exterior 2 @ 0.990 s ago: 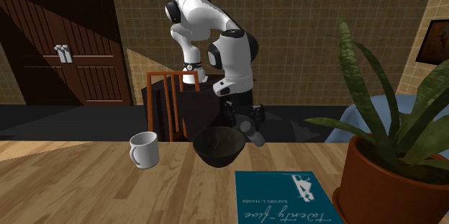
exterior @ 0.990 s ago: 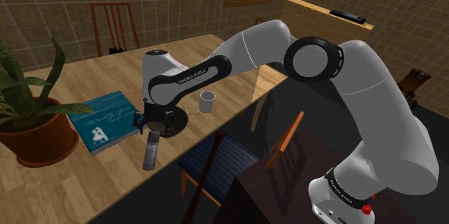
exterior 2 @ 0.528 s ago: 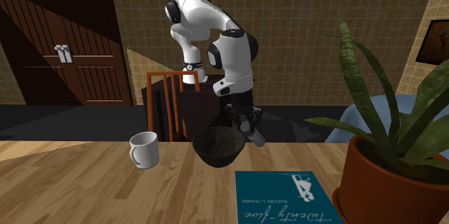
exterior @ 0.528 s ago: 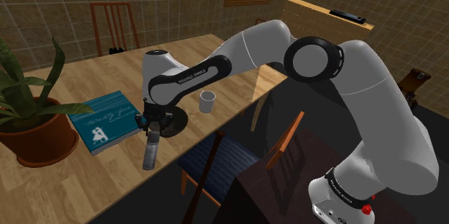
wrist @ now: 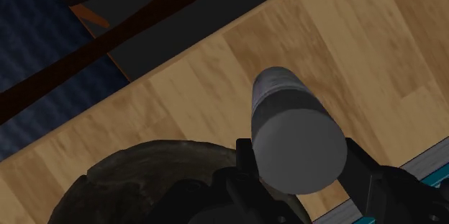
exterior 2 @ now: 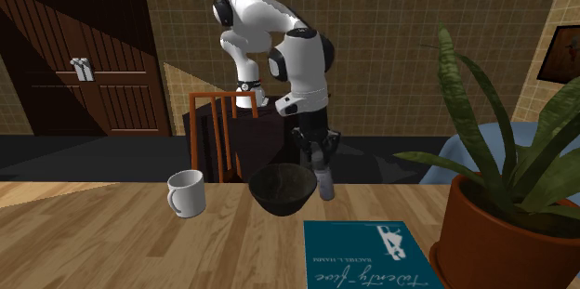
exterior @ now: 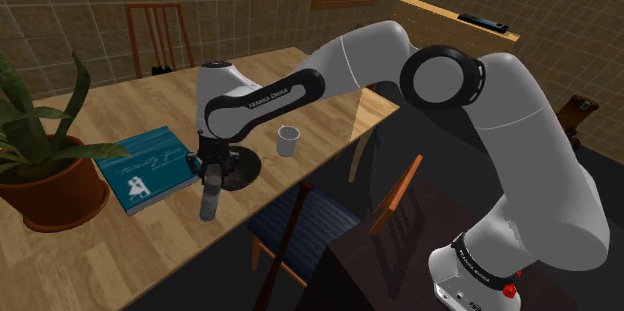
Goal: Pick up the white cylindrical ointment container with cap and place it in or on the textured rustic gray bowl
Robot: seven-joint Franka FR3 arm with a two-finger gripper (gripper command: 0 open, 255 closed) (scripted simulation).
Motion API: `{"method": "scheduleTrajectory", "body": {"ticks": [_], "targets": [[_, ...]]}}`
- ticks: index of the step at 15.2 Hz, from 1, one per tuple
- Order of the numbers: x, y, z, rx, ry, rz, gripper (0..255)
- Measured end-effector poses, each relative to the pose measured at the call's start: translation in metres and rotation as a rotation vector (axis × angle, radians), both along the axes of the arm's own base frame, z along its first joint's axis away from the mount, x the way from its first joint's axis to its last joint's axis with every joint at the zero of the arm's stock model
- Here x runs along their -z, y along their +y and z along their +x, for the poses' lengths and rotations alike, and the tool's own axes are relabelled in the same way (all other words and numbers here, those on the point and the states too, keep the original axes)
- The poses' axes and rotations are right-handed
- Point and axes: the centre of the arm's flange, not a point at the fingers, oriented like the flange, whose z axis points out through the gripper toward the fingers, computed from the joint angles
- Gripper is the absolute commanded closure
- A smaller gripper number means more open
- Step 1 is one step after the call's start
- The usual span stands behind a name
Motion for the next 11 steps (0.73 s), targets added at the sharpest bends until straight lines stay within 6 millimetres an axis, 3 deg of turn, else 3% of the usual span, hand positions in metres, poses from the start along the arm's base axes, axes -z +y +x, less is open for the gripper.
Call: {"method": "scheduleTrajectory", "body": {"ticks": [11], "targets": [[-0.058,-0.002,-0.001,0.000,0.000,0.000,255]]}}
